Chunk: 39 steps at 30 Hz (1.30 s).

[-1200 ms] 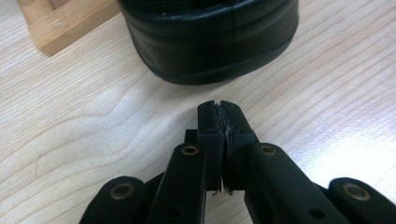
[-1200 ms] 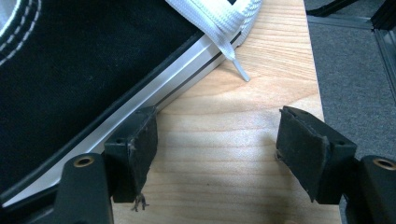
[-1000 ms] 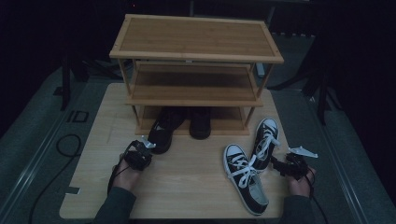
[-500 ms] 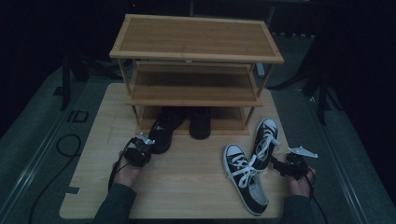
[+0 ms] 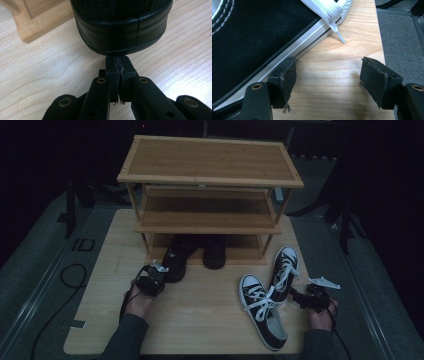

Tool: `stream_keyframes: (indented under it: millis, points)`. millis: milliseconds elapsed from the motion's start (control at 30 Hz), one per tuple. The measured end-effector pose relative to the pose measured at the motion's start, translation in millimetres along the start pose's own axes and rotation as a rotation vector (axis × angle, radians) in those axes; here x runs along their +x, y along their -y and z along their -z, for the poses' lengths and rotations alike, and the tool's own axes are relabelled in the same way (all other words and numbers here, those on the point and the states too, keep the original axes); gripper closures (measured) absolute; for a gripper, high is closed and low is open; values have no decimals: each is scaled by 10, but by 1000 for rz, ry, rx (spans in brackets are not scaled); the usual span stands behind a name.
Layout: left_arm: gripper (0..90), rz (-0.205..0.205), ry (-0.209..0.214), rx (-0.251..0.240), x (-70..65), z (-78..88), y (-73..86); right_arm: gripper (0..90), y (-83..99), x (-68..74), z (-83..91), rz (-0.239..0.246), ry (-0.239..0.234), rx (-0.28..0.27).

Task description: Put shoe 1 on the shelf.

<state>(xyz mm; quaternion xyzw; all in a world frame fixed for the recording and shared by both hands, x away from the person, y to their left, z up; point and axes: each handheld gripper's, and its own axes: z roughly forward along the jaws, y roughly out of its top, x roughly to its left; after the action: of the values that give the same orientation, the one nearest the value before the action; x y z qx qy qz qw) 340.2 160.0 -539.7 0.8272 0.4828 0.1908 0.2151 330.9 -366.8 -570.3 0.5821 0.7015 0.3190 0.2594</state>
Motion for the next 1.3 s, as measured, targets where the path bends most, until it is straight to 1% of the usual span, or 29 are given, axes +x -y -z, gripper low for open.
stream_keyframes:
  millis: [133,367,433,500,633,667,733,867,1033,1300]
  points:
    - [875,13,2,1,19,-31,-55,289,0,0,0,0,0,0]
    - [875,15,4,4,26,-59,-108,289,0,0,0,0,0,0]
    - [874,8,-2,9,18,-70,-138,289,0,0,0,0,0,0]
    - [874,-11,-14,16,-12,-84,-174,289,0,0,0,0,0,0]
    - [873,-24,-6,17,-62,-109,-228,289,0,0,0,0,0,0]
    - [873,-37,2,19,-97,-125,-267,289,0,0,0,0,0,0]
    - [873,-50,5,21,-128,-139,-297,289,0,0,0,0,0,0]
    - [874,-54,7,26,-153,-162,-338,289,0,0,0,0,0,0]
    - [874,-73,9,31,-185,-182,-387,289,-1,-1,0,0,0,0]
    - [874,-105,15,36,-292,-243,-520,289,-1,0,0,0,0,0]
